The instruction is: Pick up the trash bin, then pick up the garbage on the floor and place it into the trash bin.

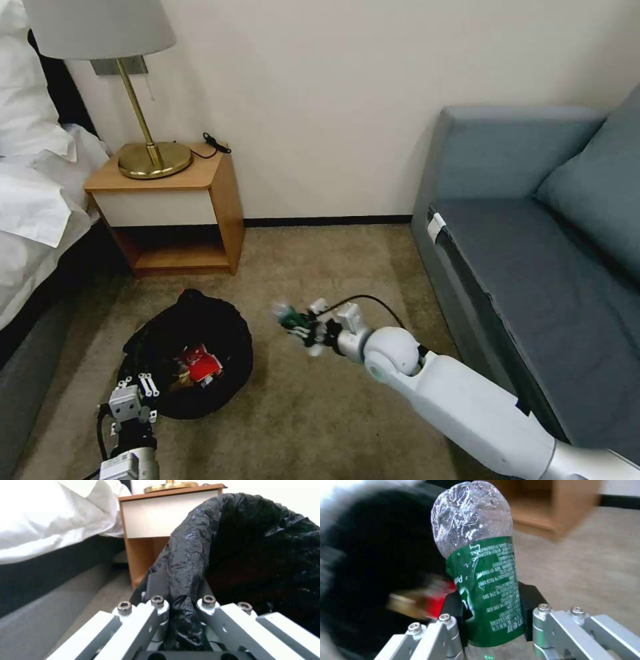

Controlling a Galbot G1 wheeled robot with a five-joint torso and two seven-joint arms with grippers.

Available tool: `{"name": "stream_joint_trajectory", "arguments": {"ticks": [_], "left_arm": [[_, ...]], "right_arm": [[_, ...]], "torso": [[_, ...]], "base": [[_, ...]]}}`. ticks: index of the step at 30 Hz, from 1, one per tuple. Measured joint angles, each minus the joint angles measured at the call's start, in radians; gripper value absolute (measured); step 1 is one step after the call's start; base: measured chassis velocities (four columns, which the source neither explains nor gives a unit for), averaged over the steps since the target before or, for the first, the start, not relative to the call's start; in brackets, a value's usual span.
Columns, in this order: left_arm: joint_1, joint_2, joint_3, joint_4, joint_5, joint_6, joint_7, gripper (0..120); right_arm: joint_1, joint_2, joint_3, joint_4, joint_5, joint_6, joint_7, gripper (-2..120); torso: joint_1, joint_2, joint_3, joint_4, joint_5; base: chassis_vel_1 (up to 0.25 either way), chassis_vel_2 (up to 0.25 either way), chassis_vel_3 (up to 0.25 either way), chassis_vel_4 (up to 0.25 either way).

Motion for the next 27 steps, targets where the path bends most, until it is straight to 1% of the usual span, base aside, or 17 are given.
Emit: {"name": "stream_joint_trajectory", "arguments": {"ticks": [1, 3, 4, 5, 6, 9, 10, 13, 14, 16, 17, 18, 19, 22, 23, 25, 27], "left_arm": [[0.0, 0.0, 0.0, 0.0, 0.0, 0.0, 0.0, 4], [-0.001, -0.015, 0.022, -0.009, 0.002, 0.003, 0.001, 4], [-0.002, -0.02, 0.029, -0.015, 0.003, 0.003, 0.002, 4], [-0.002, -0.02, 0.029, -0.015, 0.003, 0.003, 0.002, 4], [-0.001, -0.026, 0.035, -0.022, 0.003, 0.004, 0.002, 4], [0.011, -0.032, 0.042, -0.051, 0.001, 0.013, 0.002, 4], [0.011, -0.032, 0.042, -0.051, 0.001, 0.013, 0.002, 4], [0.029, -0.029, 0.043, -0.086, -0.011, 0.02, 0.004, 4], [0.029, -0.029, 0.043, -0.086, -0.011, 0.02, 0.004, 4], [0.031, -0.024, 0.038, -0.095, -0.025, 0.026, 0.006, 4], [0.031, -0.019, 0.033, -0.098, -0.039, 0.033, 0.007, 4], [0.031, -0.016, 0.029, -0.098, -0.046, 0.036, 0.007, 4], [0.031, -0.016, 0.029, -0.098, -0.046, 0.036, 0.007, 4], [0.03, -0.014, 0.023, -0.096, -0.049, 0.037, 0.006, 4], [0.03, -0.014, 0.023, -0.096, -0.049, 0.037, 0.006, 4], [0.026, -0.012, 0.023, -0.088, -0.044, 0.038, 0.006, 4], [0.026, -0.011, 0.024, -0.083, -0.041, 0.038, 0.006, 4]], "right_arm": [[0.0, 0.0, 0.0, 0.0, 0.0, 0.0, 0.0, 30], [0.015, 0.039, -0.038, 0.02, 0.06, -0.003, 0.001, 30], [0.022, 0.06, -0.057, 0.02, 0.073, 0.004, 0.001, 30], [0.022, 0.06, -0.057, 0.02, 0.073, 0.004, 0.001, 30], [0.025, 0.083, -0.073, 0.011, 0.076, 0.022, 0.0, 30], [0.021, 0.129, -0.102, -0.036, 0.043, 0.067, 0.013, 30], [0.021, 0.129, -0.102, -0.036, 0.043, 0.067, 0.013, 30], [0.014, 0.154, -0.128, -0.103, -0.033, 0.11, 0.052, 30], [0.014, 0.154, -0.128, -0.103, -0.033, 0.11, 0.052, 30], [0.013, 0.162, -0.134, -0.126, -0.065, 0.127, 0.063, 37], [0.012, 0.168, -0.136, -0.136, -0.08, 0.135, 0.069, 43], [0.01, 0.172, -0.137, -0.137, -0.085, 0.137, 0.074, 47], [0.01, 0.172, -0.137, -0.137, -0.085, 0.137, 0.074, 47], [0.005, 0.178, -0.138, -0.136, -0.119, 0.148, 0.078, 61], [0.005, 0.178, -0.138, -0.136, -0.119, 0.148, 0.078, 61], [0.0, 0.179, -0.138, -0.128, -0.141, 0.154, 0.079, 70], [-0.007, 0.176, -0.136, -0.111, -0.148, 0.154, 0.083, 77]], "torso": [[0.0, 0.0, 0.0, 0.0, 0.0], [0.0, 0.0, 0.0, 0.0, 0.0], [0.0, 0.0, 0.0, 0.0001, 0.0], [0.0, 0.0, 0.0, 0.0001, 0.0], [0.0, 0.0, 0.0, 0.0001, -0.0001], [0.0, 0.0, 0.0, 0.0002, 0.0001], [0.0, 0.0, 0.0, 0.0002, 0.0001], [0.0, 0.0, 0.0, 0.0, 0.0001], [0.0, 0.0, 0.0, 0.0, 0.0001], [0.0, 0.0, 0.0, -0.0001, 0.0001], [0.0, 0.0, 0.0, -0.0001, 0.0], [0.0, 0.0, 0.0, -0.0001, 0.0], [0.0, 0.0, 0.0, -0.0001, 0.0], [0.0, 0.0, 0.0, 0.0001, 0.0001], [0.0, 0.0, 0.0, 0.0001, 0.0001], [0.0, 0.0, 0.0, -0.0001, 0.0], [0.0, 0.0, 0.0, 0.0, 0.0002]], "base": [[0.0, 0.0, 0.0, 0.0], [0.0, 0.0, 0.0, 0.0], [0.0, 0.0, 0.0, 0.0], [0.0, 0.0, 0.0, 0.0], [0.0, 0.0, 0.0, 0.0], [0.0, 0.0, 0.0, 0.0], [0.0, 0.0, 0.0, 0.0], [0.0, 0.0, 0.0, 0.0], [0.0, 0.0, 0.0, 0.0], [0.0, 0.0, 0.0, 0.0], [0.0, 0.0, 0.0, 0.0], [0.0, 0.0, 0.0, 0.0], [0.0, 0.0, 0.0, 0.0], [0.0, 0.0, 0.0, 0.0], [0.0, 0.0, 0.0, 0.0], [0.0, 0.0, 0.0, 0.0], [0.0, 0.0, 0.0, 0.0]]}}
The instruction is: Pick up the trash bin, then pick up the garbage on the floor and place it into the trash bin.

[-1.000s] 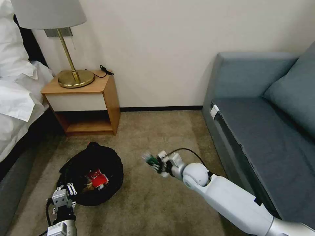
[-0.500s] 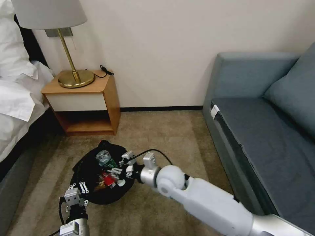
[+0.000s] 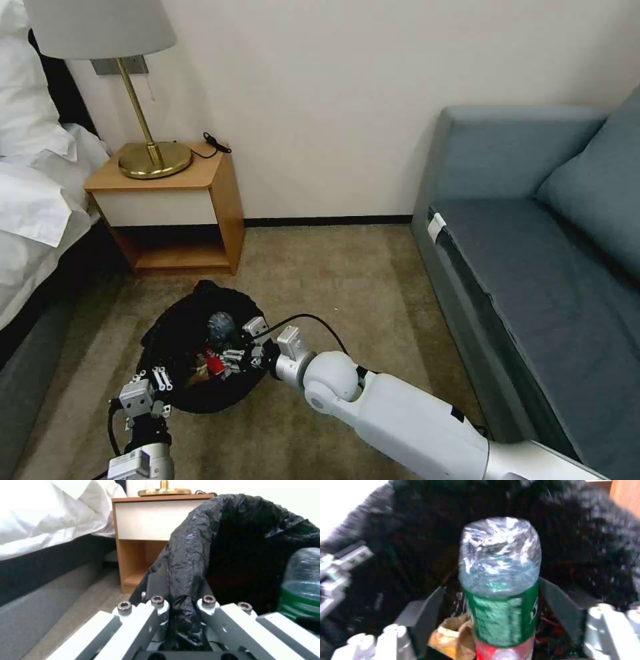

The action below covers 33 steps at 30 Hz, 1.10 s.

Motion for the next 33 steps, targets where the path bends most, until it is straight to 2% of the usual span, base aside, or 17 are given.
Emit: {"name": "stream_joint_trajectory", "arguments": {"ticks": [3, 4, 5, 11, 18, 22, 23, 25, 27, 28, 29, 30, 33], "left_arm": [[-0.001, 0.0, 0.002, 0.002, 0.002, 0.0, 0.0, 4], [-0.001, -0.002, 0.003, 0.006, 0.004, 0.0, 0.0, 4], [-0.002, -0.003, 0.003, 0.01, 0.004, 0.0, -0.001, 4], [-0.014, -0.013, -0.02, 0.029, -0.003, 0.007, -0.029, 4], [-0.052, -0.047, -0.068, 0.055, -0.121, 0.022, -0.051, 4], [-0.114, -0.083, -0.107, 0.068, -0.336, 0.055, -0.053, 4], [-0.114, -0.083, -0.107, 0.068, -0.336, 0.055, -0.053, 4], [-0.153, -0.095, -0.12, 0.079, -0.459, 0.065, -0.052, 4], [-0.161, -0.097, -0.122, 0.085, -0.486, 0.066, -0.051, 4], [-0.189, -0.103, -0.124, 0.106, -0.575, 0.068, -0.051, 4], [-0.204, -0.107, -0.124, 0.122, -0.614, 0.071, -0.051, 4], [-0.204, -0.107, -0.124, 0.122, -0.614, 0.071, -0.051, 4], [-0.247, -0.118, -0.122, 0.169, -0.706, 0.096, -0.067, 4]], "right_arm": [[-0.005, -0.005, 0.001, 0.017, -0.003, 0.0, 0.002, 84], [-0.013, -0.014, 0.007, 0.042, -0.009, 0.0, 0.005, 93], [-0.018, -0.019, 0.014, 0.056, -0.013, 0.0, 0.007, 96], [-0.039, -0.03, 0.073, 0.13, -0.01, -0.002, 0.015, 100], [-0.093, -0.082, 0.228, 0.233, 0.042, 0.001, 0.024, 100], [-0.1, -0.167, 0.26, 0.256, 0.04, 0.017, 0.008, 100], [-0.1, -0.167, 0.26, 0.256, 0.04, 0.017, 0.008, 100], [-0.102, -0.187, 0.273, 0.263, 0.035, 0.02, 0.003, 100], [-0.104, -0.189, 0.277, 0.264, 0.034, 0.02, 0.003, 100], [-0.109, -0.19, 0.285, 0.268, 0.03, 0.019, 0.003, 100], [-0.112, -0.19, 0.288, 0.27, 0.028, 0.018, 0.003, 100], [-0.112, -0.19, 0.288, 0.27, 0.028, 0.018, 0.003, 100], [-0.122, -0.191, 0.295, 0.274, 0.022, 0.012, 0.002, 100]], "torso": [[0.0, 0.0, 0.0, 0.0, 0.0], [0.0, 0.0, 0.0, -0.0001, 0.0], [0.0, 0.0, 0.0, -0.0001, 0.0], [0.0, 0.0, 0.0, 0.0, 0.0], [0.0, 0.0, 0.0, -0.0002, 0.0001], [0.0, 0.0, 0.0, -0.0001, 0.0], [0.0, 0.0, 0.0, -0.0001, 0.0], [0.0, 0.0, 0.0, -0.0003, 0.0001], [0.0, 0.0, 0.0, -0.0003, 0.0002], [0.0, 0.0, 0.0, 0.0, 0.0002], [0.0, 0.0, 0.0, 0.0, 0.0002], [0.0, 0.0, 0.0, 0.0, 0.0002], [0.0, 0.0, 0.0, 0.0, 0.0002]], "base": [[0.0, 0.0, 0.0, 0.0], [0.0, 0.0, 0.0, 0.0], [0.0, 0.0, 0.0, 0.0], [0.0, 0.0, 0.0, 0.0], [0.0, 0.0, 0.0, 0.0], [0.0, 0.0, 0.0, 0.0], [0.0, 0.0, 0.0, 0.0], [0.0, 0.0, 0.0, 0.0], [0.0, 0.0, 0.0, 0.0], [0.0, 0.0, 0.0, 0.0], [0.0, 0.0, 0.0, 0.0], [0.0, 0.0, 0.0, 0.0], [0.0, 0.0, 0.0, 0.0]]}}
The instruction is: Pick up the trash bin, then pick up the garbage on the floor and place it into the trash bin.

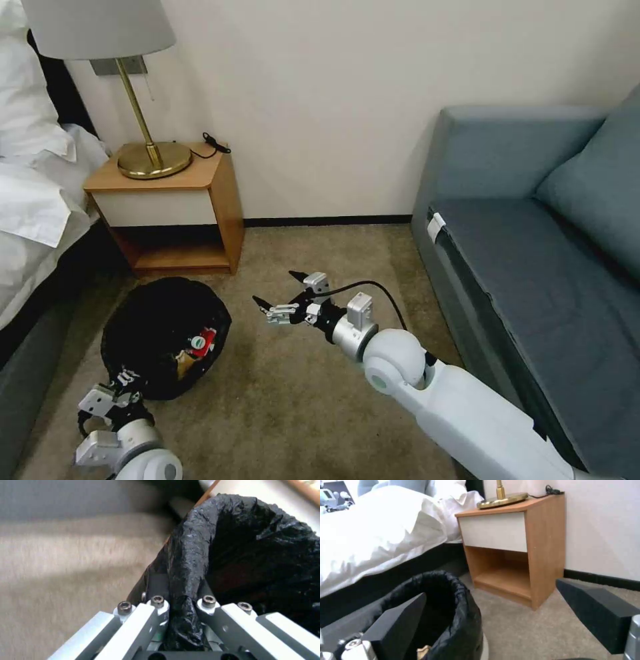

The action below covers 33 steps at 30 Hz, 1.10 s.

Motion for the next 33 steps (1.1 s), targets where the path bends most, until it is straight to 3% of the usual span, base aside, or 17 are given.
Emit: {"name": "stream_joint_trajectory", "arguments": {"ticks": [8, 14, 17, 18, 22, 24, 26, 33], "left_arm": [[-0.061, 0.009, -0.005, 0.037, -0.071, 0.078, -0.071, 4], [-0.057, 0.04, -0.009, 0.02, -0.043, 0.167, -0.104, 21], [-0.035, 0.06, -0.014, -0.004, 0.015, 0.214, -0.117, 36], [-0.035, 0.06, -0.014, -0.004, 0.015, 0.214, -0.117, 36], [0.004, 0.11, -0.02, -0.063, 0.176, 0.225, -0.109, 56], [0.01, 0.117, -0.021, -0.074, 0.197, 0.225, -0.107, 58], [0.054, 0.15, -0.023, -0.15, 0.288, 0.229, -0.092, 69], [0.127, 0.19, -0.024, -0.274, 0.412, 0.24, -0.074, 90]], "right_arm": [[-0.021, -0.002, 0.008, 0.0, -0.017, -0.004, 0.0, 100], [-0.046, -0.001, 0.019, 0.003, -0.036, -0.004, -0.001, 100], [-0.079, -0.002, 0.033, 0.015, -0.053, -0.004, -0.002, 100], [-0.079, -0.002, 0.033, 0.015, -0.053, -0.004, -0.002, 100], [-0.137, -0.007, 0.063, 0.045, -0.076, -0.004, -0.002, 100], [-0.145, -0.007, 0.069, 0.049, -0.079, -0.004, -0.002, 100], [-0.182, -0.01, 0.096, 0.07, -0.087, -0.007, -0.002, 100], [-0.229, -0.015, 0.139, 0.105, -0.088, -0.013, 0.0, 100]], "torso": [[0.0, 0.0, 0.0, 0.0002, 0.0005], [0.0, 0.0, 0.0, -0.0001, 0.0002], [0.0, 0.0, 0.0, 0.0, -0.0007], [0.0, 0.0, 0.0, 0.0, -0.0007], [0.0, 0.0, 0.0, -0.0002, -0.0006], [0.0, 0.0, 0.0, -0.0002, -0.0005], [0.0, 0.0, 0.0, 0.0, -0.0005], [0.0, 0.0, 0.0, -0.0001, -0.0004]], "base": [[0.0, 0.0, 0.0, 0.0], [0.0, 0.0, 0.0, 0.0], [0.0, 0.0, 0.0, 0.0], [0.0, 0.0, 0.0, 0.0], [0.0, 0.0, 0.0, 0.0], [0.0, 0.0, 0.0, 0.0], [0.0, 0.0, 0.0, 0.0], [0.0, 0.0, 0.0, 0.0]]}}
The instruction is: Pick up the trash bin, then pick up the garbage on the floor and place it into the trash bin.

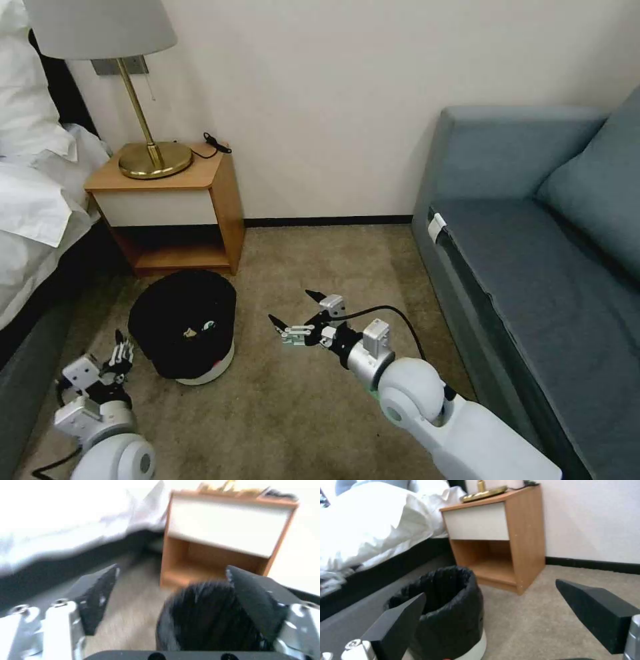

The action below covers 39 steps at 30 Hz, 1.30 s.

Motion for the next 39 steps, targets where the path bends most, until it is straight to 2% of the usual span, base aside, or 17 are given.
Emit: {"name": "stream_joint_trajectory", "arguments": {"ticks": [2, 3, 4, 5, 7, 9, 11, 13, 14, 17, 23, 31, 39], "left_arm": [[0.057, 0.009, -0.002, -0.057, 0.162, -0.059, 0.022, 98], [0.095, 0.003, 0.013, -0.082, 0.259, -0.099, 0.031, 100], [0.12, -0.003, 0.027, -0.098, 0.309, -0.117, 0.035, 100], [0.12, -0.003, 0.027, -0.098, 0.309, -0.117, 0.035, 100], [0.165, -0.02, 0.063, -0.121, 0.406, -0.159, 0.039, 100], [0.174, -0.024, 0.072, -0.126, 0.43, -0.17, 0.039, 100], [0.19, -0.034, 0.107, -0.131, 0.492, -0.207, 0.041, 100], [0.189, -0.034, 0.137, -0.131, 0.508, -0.219, 0.041, 100], [0.189, -0.034, 0.137, -0.131, 0.508, -0.219, 0.041, 100], [0.181, -0.024, 0.167, -0.116, 0.508, -0.223, 0.041, 100], [0.174, -0.014, 0.197, -0.088, 0.502, -0.234, 0.042, 100], [0.151, -0.014, 0.212, -0.065, 0.495, -0.235, 0.041, 100], [0.149, -0.015, 0.213, -0.063, 0.492, -0.235, 0.04, 100]], "right_arm": [[-0.046, 0.014, 0.044, 0.025, 0.001, 0.014, 0.033, 100], [-0.084, 0.028, 0.076, 0.043, 0.001, 0.019, 0.063, 100], [-0.112, 0.036, 0.101, 0.055, 0.001, 0.024, 0.077, 100], [-0.112, 0.036, 0.101, 0.055, 0.001, 0.024, 0.077, 100], [-0.185, 0.049, 0.162, 0.085, -0.019, 0.045, 0.092, 100], [-0.205, 0.052, 0.177, 0.094, -0.026, 0.051, 0.094, 100], [-0.286, 0.07, 0.241, 0.127, -0.055, 0.059, 0.114, 100], [-0.357, 0.092, 0.295, 0.143, -0.103, 0.053, 0.148, 100], [-0.357, 0.092, 0.295, 0.143, -0.103, 0.053, 0.148, 100], [-0.446, 0.151, 0.368, 0.149, -0.139, 0.053, 0.209, 100], [-0.485, 0.232, 0.425, 0.151, -0.159, 0.068, 0.225, 100], [-0.484, 0.271, 0.433, 0.111, -0.192, 0.098, 0.224, 100], [-0.481, 0.272, 0.432, 0.106, -0.192, 0.099, 0.225, 100]], "torso": [[0.0, 0.0, 0.0, 0.0001, 0.0004], [0.0, 0.0, 0.0, 0.0003, 0.0003], [0.0, 0.0, 0.0, 0.0002, 0.0001], [0.0, 0.0, 0.0, 0.0002, 0.0001], [0.0, 0.0, 0.0, 0.0003, 0.0005], [0.0, 0.0, 0.0, 0.0, 0.0002], [0.0, 0.0, 0.0, 0.0001, 0.0004], [0.0, 0.0, 0.0, -0.0001, 0.0002], [0.0, 0.0, 0.0, -0.0001, 0.0002], [0.0, 0.0, 0.0, -0.0003, 0.0003], [0.0, 0.0, 0.0, 0.0, 0.0003], [0.0, 0.0, 0.0, 0.0, 0.0002], [0.0, 0.0, 0.0, 0.0001, 0.0002]], "base": [[0.0, 0.0, 0.0, 0.0], [0.0, 0.0, 0.0, 0.0], [0.0, 0.0, 0.0, 0.0], [0.0, 0.0, 0.0, 0.0], [0.0, 0.0, 0.0, 0.0], [0.0, 0.0, 0.0, 0.0], [0.0, 0.0, 0.0, 0.0], [0.0, 0.0, 0.0, 0.0], [0.0, 0.0, 0.0, 0.0], [0.0, 0.0, 0.0, 0.0], [0.0, 0.0, 0.0, 0.0], [0.0, 0.0, 0.0, 0.0], [0.0, 0.0, 0.0, 0.0]]}}
